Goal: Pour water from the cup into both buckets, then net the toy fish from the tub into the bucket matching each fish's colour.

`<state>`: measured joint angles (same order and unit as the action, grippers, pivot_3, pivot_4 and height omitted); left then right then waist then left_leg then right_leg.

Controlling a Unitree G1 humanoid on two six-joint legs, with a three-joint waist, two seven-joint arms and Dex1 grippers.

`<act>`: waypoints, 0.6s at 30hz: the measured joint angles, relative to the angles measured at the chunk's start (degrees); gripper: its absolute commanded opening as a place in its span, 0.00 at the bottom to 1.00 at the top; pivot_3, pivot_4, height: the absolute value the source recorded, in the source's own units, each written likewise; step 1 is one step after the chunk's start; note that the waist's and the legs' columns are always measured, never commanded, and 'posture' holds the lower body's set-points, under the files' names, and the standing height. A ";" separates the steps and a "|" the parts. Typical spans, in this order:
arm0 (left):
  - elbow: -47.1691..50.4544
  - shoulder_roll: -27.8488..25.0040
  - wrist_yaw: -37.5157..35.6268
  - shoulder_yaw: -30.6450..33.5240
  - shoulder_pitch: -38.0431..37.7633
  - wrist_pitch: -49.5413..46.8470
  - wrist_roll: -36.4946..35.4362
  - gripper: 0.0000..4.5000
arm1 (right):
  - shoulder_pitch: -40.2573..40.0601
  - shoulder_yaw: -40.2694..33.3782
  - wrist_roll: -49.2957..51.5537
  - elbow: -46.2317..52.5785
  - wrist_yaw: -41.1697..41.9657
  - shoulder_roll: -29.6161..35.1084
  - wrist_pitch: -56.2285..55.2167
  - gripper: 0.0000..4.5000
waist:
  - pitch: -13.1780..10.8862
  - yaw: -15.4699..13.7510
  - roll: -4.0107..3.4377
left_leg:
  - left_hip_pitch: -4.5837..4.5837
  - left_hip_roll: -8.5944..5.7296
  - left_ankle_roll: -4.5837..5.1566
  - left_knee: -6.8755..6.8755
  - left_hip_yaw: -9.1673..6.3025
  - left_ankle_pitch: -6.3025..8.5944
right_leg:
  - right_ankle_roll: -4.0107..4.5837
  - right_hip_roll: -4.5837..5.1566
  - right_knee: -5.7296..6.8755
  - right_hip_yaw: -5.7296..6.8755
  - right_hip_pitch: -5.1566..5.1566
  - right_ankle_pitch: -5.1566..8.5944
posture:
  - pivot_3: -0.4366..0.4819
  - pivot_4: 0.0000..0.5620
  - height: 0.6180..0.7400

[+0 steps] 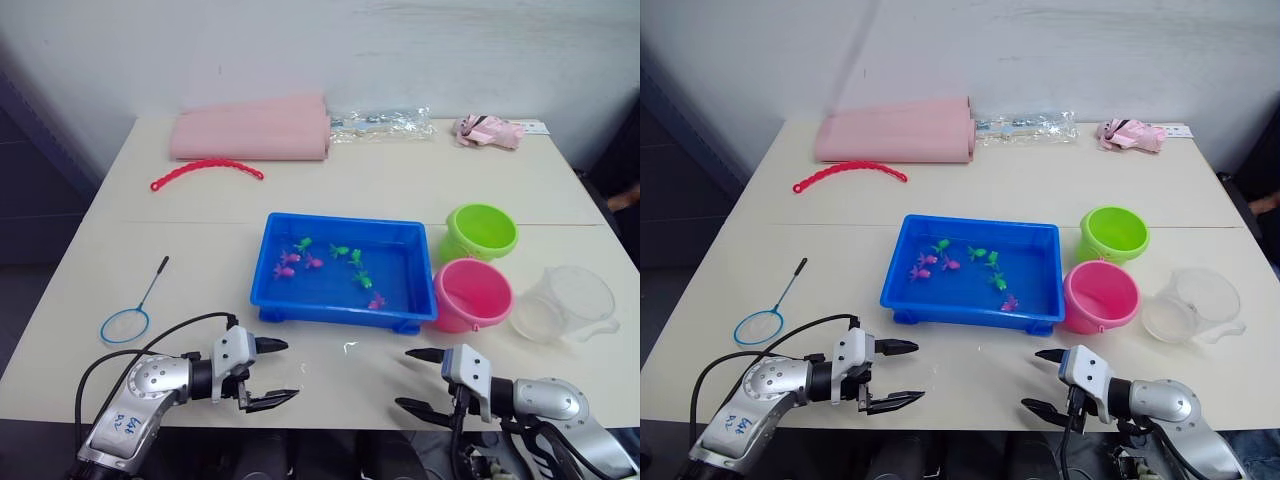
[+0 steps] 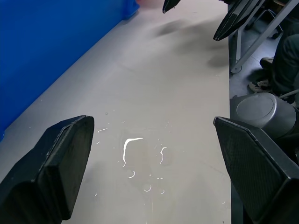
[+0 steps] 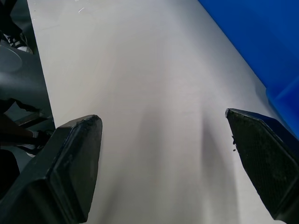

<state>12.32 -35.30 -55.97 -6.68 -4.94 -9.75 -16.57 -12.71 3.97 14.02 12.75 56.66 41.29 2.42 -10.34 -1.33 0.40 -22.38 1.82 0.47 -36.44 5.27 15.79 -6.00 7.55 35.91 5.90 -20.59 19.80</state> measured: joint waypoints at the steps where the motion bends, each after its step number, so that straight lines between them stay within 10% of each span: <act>1: 0.00 0.00 0.00 0.00 0.00 0.00 0.00 0.99 | 0.00 0.00 0.00 0.00 0.00 0.00 0.00 1.00 | 0.00 0.00 0.00 | 0.00 0.00 0.00 0.00 0.00 0.00 | 0.00 0.00 0.00 0.00 0.00 0.00 | 0.48 0.27 0.98; 18: 2.93 -0.44 -5.67 -0.99 9.42 -8.52 -7.71 0.99 | -15.75 -13.28 6.86 19.35 -12.59 -3.75 11.86 1.00 | 0.01 -0.56 -0.01 | -0.02 -0.02 0.00 0.00 -0.08 0.01 | 0.00 0.02 0.00 0.02 0.06 0.00 | 0.48 0.27 0.98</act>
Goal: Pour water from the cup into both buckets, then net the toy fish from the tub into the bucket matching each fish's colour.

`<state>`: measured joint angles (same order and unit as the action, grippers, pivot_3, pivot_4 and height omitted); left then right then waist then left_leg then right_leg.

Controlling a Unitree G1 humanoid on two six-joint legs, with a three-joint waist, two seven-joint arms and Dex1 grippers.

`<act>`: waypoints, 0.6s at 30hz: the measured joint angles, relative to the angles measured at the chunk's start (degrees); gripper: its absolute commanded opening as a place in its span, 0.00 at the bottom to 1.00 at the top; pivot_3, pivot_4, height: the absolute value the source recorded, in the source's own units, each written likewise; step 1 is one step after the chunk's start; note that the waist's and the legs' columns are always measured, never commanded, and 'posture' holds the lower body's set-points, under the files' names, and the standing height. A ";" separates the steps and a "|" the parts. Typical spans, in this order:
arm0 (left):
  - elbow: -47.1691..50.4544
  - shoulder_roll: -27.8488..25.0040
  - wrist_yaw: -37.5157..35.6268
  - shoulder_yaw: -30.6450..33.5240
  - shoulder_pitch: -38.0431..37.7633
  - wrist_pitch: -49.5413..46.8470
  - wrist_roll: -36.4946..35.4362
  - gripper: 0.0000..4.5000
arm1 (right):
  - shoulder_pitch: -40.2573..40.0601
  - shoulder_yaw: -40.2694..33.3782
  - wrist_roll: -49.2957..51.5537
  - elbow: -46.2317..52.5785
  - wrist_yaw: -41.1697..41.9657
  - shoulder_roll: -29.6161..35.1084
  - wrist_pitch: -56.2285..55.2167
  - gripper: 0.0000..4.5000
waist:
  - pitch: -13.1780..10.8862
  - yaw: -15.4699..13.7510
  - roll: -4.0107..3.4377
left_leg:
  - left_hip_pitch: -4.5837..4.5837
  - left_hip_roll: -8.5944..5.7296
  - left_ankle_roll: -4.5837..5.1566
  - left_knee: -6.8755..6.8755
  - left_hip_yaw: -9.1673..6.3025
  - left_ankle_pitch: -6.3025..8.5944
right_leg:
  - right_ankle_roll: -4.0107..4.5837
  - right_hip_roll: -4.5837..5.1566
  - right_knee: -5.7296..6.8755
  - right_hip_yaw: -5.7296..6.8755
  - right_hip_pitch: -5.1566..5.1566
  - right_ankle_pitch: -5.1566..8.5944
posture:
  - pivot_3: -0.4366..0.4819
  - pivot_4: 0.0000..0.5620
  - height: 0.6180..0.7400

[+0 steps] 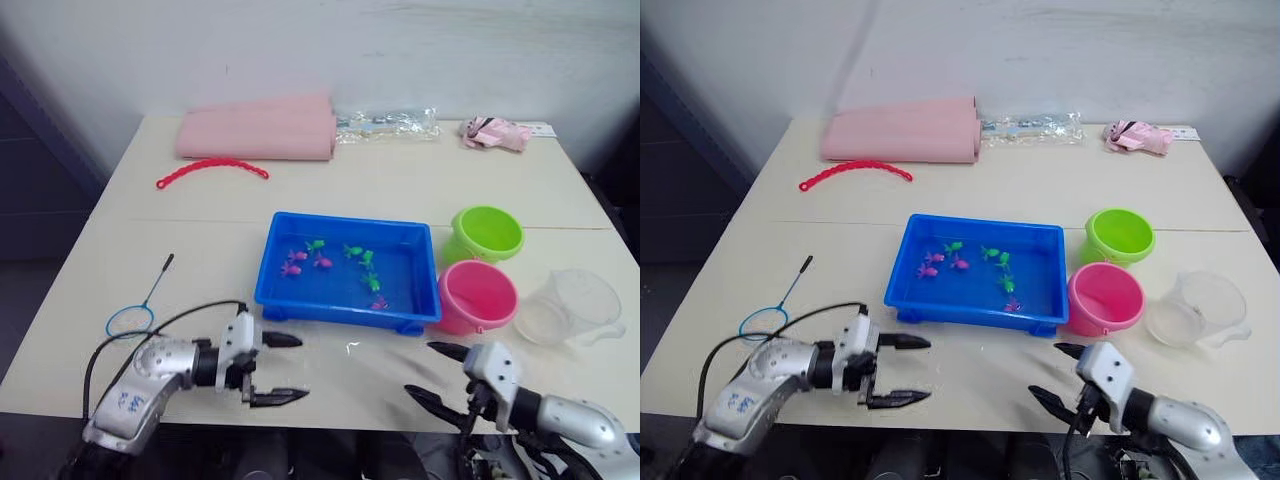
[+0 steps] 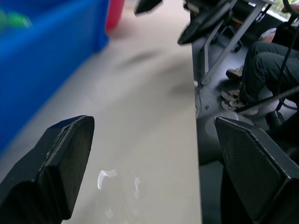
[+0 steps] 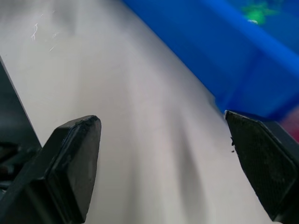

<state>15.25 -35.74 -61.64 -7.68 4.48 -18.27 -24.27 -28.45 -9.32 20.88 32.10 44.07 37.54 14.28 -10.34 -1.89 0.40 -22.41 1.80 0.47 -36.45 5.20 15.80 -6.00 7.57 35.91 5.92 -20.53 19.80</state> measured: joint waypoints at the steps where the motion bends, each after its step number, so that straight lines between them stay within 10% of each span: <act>1: -0.16 0.44 -0.13 0.05 1.94 -1.17 -0.90 0.99 | -2.11 -1.96 1.04 1.61 -1.03 -1.12 0.76 1.00 | 0.00 -0.12 0.00 | 0.00 0.00 0.00 0.00 -0.01 0.00 | 0.00 0.00 0.01 0.00 -0.01 0.00 | 0.48 0.27 0.98; 7: -2.55 1.95 -3.09 -0.27 14.71 -8.76 -6.09 0.99 | -12.97 -18.82 10.11 8.90 -9.59 -9.38 6.11 1.00 | 0.03 0.92 0.03 | 0.09 0.00 -0.03 0.06 0.14 0.01 | -0.03 -0.20 0.01 -0.13 -0.02 0.00 | 0.48 0.27 0.98; 18: -10.60 8.29 -2.09 -0.14 31.28 -9.97 -5.40 0.99 | -0.80 -34.38 13.52 -2.54 -22.06 -8.79 12.97 1.00 | 0.03 0.48 0.05 | 0.01 -0.09 0.02 0.03 0.17 -0.08 | -0.09 -0.23 -0.02 -0.14 -0.07 -0.04 | 0.48 0.27 0.98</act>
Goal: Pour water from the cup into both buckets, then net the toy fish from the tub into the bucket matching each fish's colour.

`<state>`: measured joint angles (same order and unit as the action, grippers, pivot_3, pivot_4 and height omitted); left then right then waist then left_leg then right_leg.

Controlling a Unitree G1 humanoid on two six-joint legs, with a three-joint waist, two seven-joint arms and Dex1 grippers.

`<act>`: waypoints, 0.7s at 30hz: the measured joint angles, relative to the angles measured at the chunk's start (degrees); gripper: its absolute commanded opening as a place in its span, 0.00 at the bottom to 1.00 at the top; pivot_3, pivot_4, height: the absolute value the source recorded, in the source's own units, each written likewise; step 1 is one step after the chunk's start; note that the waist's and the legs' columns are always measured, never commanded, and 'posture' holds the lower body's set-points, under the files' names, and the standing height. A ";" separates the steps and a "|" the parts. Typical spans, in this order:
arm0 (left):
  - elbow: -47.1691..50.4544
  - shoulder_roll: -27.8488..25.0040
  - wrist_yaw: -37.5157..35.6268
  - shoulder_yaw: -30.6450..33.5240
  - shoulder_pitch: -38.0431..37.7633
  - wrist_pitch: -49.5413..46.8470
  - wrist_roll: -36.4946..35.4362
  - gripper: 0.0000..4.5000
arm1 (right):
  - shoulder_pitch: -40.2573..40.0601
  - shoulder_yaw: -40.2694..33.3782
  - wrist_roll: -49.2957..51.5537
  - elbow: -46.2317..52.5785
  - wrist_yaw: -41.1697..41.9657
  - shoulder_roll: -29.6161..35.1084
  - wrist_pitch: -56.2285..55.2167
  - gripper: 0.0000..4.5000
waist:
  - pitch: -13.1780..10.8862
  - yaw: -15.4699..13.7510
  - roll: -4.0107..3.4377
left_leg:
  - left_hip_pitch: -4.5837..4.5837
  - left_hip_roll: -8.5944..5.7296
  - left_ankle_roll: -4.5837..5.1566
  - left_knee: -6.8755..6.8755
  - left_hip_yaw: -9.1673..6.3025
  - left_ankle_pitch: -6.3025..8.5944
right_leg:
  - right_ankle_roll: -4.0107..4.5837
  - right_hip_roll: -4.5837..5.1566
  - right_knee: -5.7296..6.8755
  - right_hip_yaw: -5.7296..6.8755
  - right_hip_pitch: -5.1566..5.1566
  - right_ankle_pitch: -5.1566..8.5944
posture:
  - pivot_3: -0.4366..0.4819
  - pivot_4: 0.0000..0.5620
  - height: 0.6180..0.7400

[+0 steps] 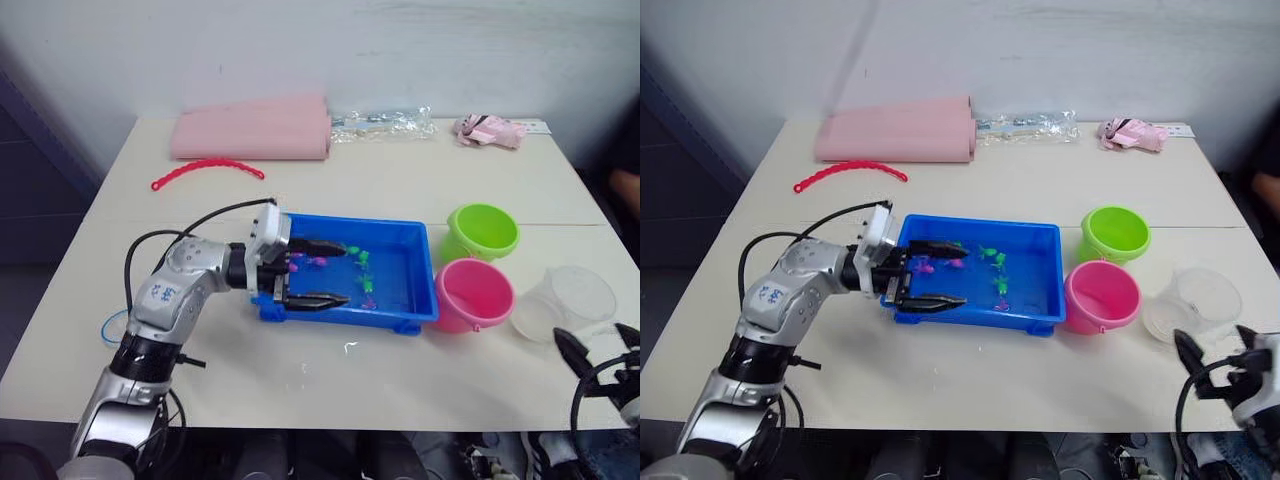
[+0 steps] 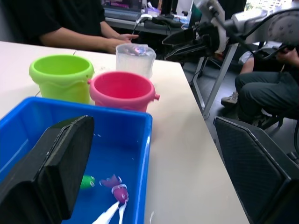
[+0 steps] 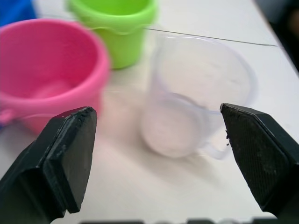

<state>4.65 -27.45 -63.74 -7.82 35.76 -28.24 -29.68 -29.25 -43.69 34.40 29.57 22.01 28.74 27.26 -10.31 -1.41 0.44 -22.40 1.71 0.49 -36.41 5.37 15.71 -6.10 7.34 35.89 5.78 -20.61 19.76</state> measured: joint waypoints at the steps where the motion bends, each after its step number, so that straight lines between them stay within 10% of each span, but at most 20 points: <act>1: -0.16 -0.01 0.17 0.04 0.96 -1.05 -0.33 0.99 | 0.59 -0.07 -0.05 -1.26 -0.40 0.08 0.57 1.00 | 0.00 0.01 0.00 | 0.00 0.01 0.00 0.00 0.00 -0.02 | 0.00 -0.02 0.00 0.00 0.00 0.00 | 0.48 0.27 0.98; 21: 3.74 0.72 2.28 0.06 4.06 -10.66 -3.81 1.00 | 9.27 1.28 -3.76 -14.72 -5.57 -0.06 3.65 0.84 | 0.01 0.09 -0.03 | 0.01 -0.01 -0.01 -0.02 0.03 -0.07 | -0.02 -0.02 0.04 -0.06 0.00 0.00 | 0.48 0.27 0.98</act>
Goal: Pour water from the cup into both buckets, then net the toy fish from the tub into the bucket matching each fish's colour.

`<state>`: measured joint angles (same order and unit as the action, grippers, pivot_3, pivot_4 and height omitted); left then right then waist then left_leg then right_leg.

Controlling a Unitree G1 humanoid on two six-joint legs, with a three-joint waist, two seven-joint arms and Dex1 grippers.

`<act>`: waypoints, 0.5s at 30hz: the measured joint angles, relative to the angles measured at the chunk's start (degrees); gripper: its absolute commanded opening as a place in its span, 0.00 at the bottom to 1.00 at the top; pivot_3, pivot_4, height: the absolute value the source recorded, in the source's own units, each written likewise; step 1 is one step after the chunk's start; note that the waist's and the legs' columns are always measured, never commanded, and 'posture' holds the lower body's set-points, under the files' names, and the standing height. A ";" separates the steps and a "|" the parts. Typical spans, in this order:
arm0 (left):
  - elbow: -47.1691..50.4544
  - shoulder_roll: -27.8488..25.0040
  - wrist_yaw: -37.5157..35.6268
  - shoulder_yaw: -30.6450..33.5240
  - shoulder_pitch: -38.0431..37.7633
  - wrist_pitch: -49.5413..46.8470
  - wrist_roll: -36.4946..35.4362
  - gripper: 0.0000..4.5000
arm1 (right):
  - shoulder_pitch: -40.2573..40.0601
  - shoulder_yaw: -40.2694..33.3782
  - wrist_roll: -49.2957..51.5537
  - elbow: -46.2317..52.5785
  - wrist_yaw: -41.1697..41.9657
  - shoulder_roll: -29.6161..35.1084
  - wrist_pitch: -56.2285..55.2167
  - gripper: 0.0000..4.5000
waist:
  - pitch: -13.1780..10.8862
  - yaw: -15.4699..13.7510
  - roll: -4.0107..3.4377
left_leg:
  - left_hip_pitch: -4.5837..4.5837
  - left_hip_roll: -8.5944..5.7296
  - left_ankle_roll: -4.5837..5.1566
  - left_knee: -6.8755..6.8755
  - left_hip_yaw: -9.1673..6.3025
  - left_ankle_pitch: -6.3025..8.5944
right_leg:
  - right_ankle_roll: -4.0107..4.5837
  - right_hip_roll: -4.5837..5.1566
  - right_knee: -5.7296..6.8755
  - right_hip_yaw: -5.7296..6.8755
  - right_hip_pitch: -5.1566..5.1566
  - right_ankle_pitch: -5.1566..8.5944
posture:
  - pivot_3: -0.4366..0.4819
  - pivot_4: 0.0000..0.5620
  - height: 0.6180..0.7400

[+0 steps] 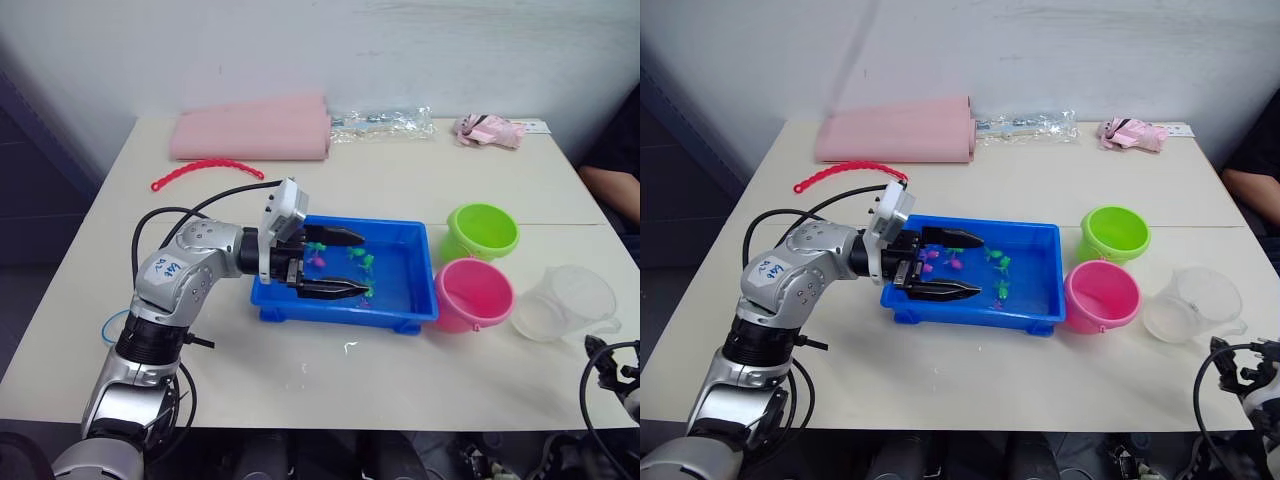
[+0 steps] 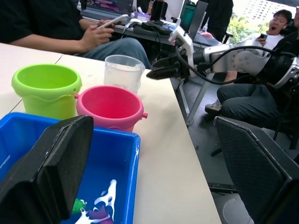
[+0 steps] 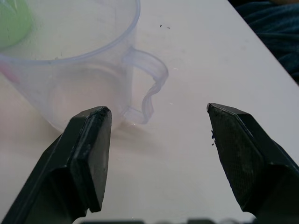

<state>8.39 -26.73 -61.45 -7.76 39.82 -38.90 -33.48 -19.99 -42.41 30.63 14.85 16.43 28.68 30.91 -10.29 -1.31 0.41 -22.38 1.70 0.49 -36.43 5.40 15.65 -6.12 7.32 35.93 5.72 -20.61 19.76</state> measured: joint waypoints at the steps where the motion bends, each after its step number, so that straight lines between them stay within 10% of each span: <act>1: 0.00 0.00 0.05 0.00 0.00 -0.02 0.00 1.00 | 0.87 0.00 -0.37 -0.59 -0.34 -0.01 -0.32 0.84 | 0.00 0.00 0.00 | 0.00 0.00 0.00 0.00 0.00 -0.01 | 0.00 0.00 0.00 0.00 0.00 0.00 | 0.48 0.27 0.98; 15: -0.02 0.01 0.57 0.00 0.00 0.09 0.01 1.00 | 7.92 1.21 -4.19 -9.59 -3.58 -0.30 -3.76 0.84 | 0.00 0.05 0.00 | 0.00 0.00 -0.02 -0.01 0.02 -0.03 | 0.00 -0.01 0.01 0.00 0.00 0.00 | 0.48 0.27 0.98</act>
<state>8.36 -26.71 -60.88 -7.76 39.81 -38.81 -33.48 -12.06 -41.21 26.45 5.26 12.86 28.38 27.15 -10.29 -1.27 0.41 -22.38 1.70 0.47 -36.45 5.41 15.62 -6.12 7.31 35.94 5.72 -20.60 19.76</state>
